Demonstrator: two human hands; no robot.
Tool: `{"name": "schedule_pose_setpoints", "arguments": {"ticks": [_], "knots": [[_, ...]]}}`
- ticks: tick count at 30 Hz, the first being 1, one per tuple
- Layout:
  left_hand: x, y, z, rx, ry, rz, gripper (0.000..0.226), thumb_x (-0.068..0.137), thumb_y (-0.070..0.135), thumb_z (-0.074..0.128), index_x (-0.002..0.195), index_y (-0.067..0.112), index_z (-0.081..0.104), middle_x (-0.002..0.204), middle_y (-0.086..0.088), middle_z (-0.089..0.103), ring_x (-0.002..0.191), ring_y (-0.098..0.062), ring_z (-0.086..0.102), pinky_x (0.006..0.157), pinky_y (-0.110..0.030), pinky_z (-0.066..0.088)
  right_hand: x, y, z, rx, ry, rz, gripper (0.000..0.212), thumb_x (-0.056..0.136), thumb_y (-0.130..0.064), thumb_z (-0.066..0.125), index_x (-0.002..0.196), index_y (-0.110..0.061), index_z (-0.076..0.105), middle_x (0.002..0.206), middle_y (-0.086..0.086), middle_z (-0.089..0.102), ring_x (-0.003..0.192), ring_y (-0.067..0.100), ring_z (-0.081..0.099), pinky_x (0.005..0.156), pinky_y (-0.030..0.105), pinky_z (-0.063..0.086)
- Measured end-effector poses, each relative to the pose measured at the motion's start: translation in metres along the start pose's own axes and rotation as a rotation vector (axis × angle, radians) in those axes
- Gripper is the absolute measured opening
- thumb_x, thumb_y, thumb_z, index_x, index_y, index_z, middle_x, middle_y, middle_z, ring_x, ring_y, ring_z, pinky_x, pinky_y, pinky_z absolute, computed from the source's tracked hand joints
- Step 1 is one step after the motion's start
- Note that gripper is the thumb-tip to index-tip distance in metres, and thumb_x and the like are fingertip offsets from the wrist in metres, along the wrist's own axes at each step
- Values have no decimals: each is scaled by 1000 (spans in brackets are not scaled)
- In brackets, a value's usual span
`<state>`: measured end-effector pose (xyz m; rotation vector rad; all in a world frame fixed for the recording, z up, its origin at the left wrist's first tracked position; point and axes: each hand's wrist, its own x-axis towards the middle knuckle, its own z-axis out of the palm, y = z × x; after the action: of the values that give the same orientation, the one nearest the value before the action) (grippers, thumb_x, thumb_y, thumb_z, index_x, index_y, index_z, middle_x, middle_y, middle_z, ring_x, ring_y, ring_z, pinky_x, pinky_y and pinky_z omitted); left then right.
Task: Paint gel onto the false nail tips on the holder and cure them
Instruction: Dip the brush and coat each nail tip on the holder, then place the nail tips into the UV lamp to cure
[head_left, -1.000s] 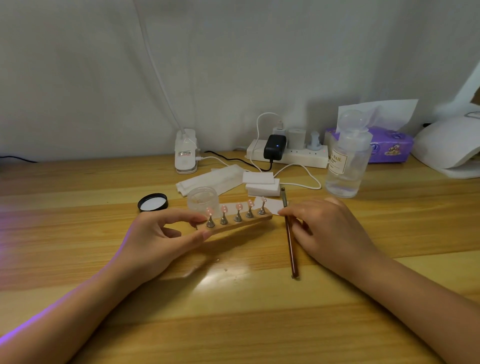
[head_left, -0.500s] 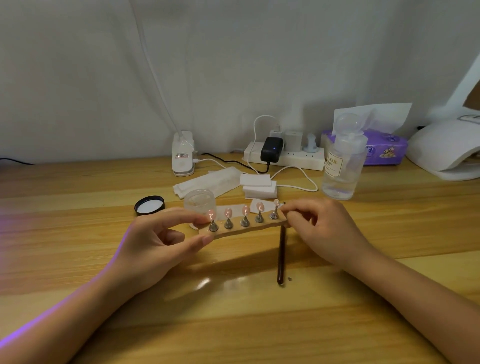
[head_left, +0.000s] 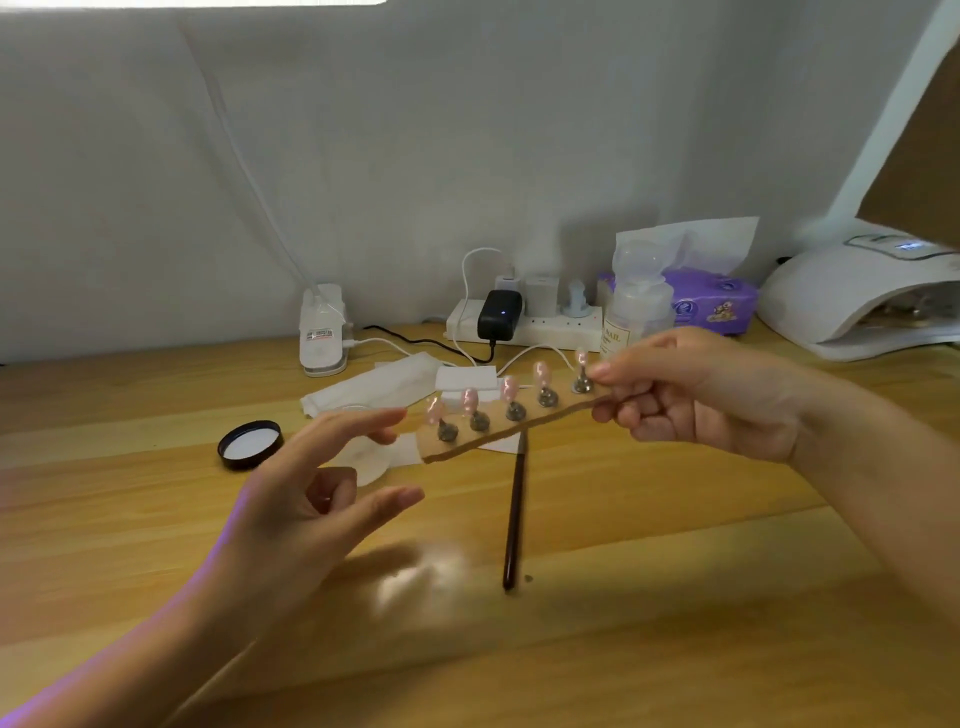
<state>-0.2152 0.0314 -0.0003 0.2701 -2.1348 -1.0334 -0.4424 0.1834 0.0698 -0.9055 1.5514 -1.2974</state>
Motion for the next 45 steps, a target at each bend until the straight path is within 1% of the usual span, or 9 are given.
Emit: {"name": "schedule_pose_setpoints", "arguments": {"ticks": [7,11,22,30,33,37,39,42,45], "knots": [[5,9,19,436,-231,-95,33,63,67,40,76,42,57,86,33,55,68,4,49,59,-9,40,-36,-10,-55,260,399,-144,16,66,-20,59,55,-12,68,51,0,62,37,1,49,37,11,44],[23,20,40,637,-293,-129,7,81,54,45,77,48,45,79,26,53,80,8,48,59,-11,43,-55,-3,-89,426,603,-225,25,90,-16,49,68,-9,60,52,-2,62,39,0,50,41,9,45],[50,41,124,507,-350,170,12,90,42,45,101,43,51,84,29,42,79,8,45,59,-9,36,-70,47,-139,708,1215,-383,16,93,-16,47,77,-16,49,71,-7,52,52,-1,51,57,8,47],[36,35,142,484,-453,263,21,93,44,38,112,42,47,100,28,42,94,4,43,73,-9,33,-59,63,-182,694,1280,-174,9,93,-13,50,85,-10,51,77,-2,55,66,2,55,46,11,47],[37,36,148,499,-465,279,24,94,44,35,117,42,41,110,24,41,101,1,38,76,-11,32,-51,64,-194,680,1264,-83,10,93,-12,52,101,-7,51,79,0,55,69,4,57,50,18,50],[36,33,154,570,-475,340,41,90,53,13,126,44,31,117,25,35,106,4,35,88,-14,31,-38,59,-206,655,1244,9,6,94,-10,49,90,-6,51,77,3,51,67,6,53,61,25,55],[36,36,154,624,-472,325,54,82,54,5,124,42,35,113,24,39,101,4,39,84,-12,35,-31,57,-213,670,1243,35,3,95,-8,47,95,-6,50,76,3,49,66,6,51,66,27,57],[38,37,155,622,-500,301,36,81,42,33,97,34,64,83,21,56,67,1,54,54,-12,45,-22,51,-219,685,1256,55,6,95,-5,46,100,-7,48,75,4,47,65,8,49,79,32,55],[38,30,158,600,-456,371,32,76,39,40,87,30,69,73,19,58,56,-1,53,46,-12,44,-15,48,-223,715,1231,78,6,95,-5,44,94,-6,50,75,4,46,64,8,47,81,29,52]]}}
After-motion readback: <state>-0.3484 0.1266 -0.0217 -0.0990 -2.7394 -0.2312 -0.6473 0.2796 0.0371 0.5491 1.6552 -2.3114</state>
